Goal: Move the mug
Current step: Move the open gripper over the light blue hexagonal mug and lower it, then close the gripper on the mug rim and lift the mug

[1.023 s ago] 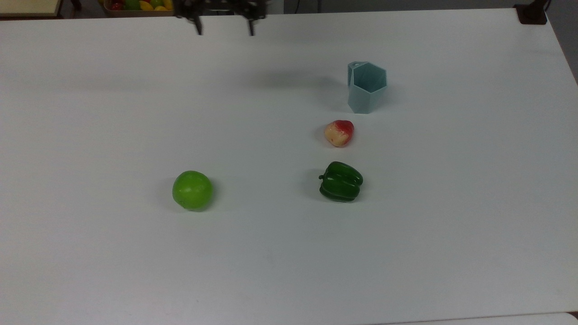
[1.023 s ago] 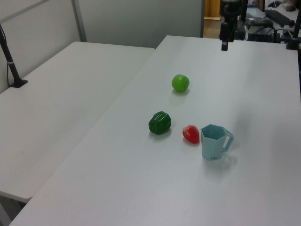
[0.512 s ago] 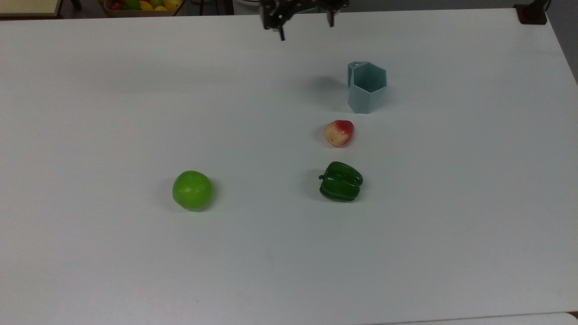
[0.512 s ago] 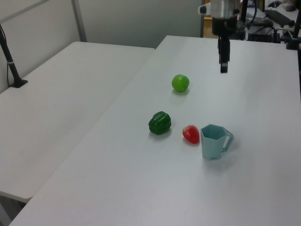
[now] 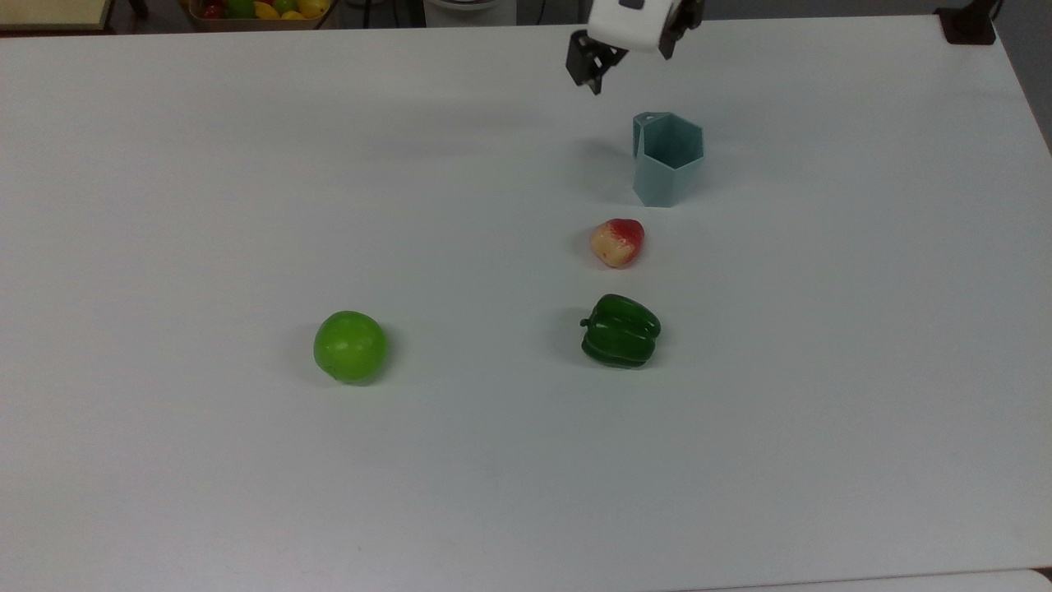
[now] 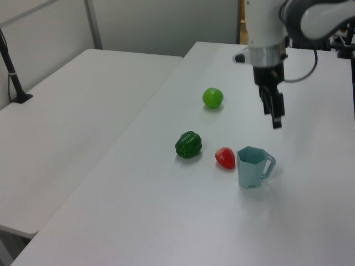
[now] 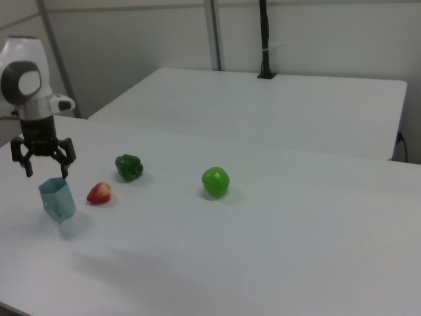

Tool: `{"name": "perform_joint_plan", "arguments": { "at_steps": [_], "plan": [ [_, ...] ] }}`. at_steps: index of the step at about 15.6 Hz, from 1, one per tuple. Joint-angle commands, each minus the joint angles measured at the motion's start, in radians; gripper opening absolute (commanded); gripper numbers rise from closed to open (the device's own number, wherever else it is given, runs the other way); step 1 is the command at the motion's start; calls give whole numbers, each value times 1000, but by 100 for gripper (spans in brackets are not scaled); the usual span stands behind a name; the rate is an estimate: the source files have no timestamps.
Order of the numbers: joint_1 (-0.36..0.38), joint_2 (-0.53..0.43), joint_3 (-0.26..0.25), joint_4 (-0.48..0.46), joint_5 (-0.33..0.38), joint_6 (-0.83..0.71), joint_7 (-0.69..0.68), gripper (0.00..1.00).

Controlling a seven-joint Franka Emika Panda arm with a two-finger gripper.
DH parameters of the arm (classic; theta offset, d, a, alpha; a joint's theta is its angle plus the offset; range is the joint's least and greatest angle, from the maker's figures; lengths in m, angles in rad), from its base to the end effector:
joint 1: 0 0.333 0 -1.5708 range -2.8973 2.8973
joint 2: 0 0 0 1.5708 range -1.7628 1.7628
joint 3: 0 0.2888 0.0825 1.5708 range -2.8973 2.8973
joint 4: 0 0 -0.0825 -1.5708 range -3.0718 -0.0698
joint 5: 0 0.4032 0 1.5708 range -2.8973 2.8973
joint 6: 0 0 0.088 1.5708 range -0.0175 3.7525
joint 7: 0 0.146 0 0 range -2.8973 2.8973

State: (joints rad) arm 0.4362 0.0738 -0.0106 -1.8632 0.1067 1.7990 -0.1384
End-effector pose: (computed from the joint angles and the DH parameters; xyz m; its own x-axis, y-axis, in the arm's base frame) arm 0.5200 0.2501 0.3915 0.8511 0.5102 -0.1238 0.4980 -0.8593 -0.1169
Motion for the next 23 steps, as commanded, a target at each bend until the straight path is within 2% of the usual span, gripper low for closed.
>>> {"name": "perform_joint_plan", "arguments": {
  "at_steps": [1,3,7,12,23],
  "plan": [
    [-8,-39,67,-146,-38,146,-17,97],
    [-8,-35,93,-180,-39,186,-1,95],
    [-5,9,124,-221,-82,281,72,82],
    [-10,35,126,-223,-99,332,89,74],
    [-8,61,126,-221,-127,342,115,27]
  ]
}}
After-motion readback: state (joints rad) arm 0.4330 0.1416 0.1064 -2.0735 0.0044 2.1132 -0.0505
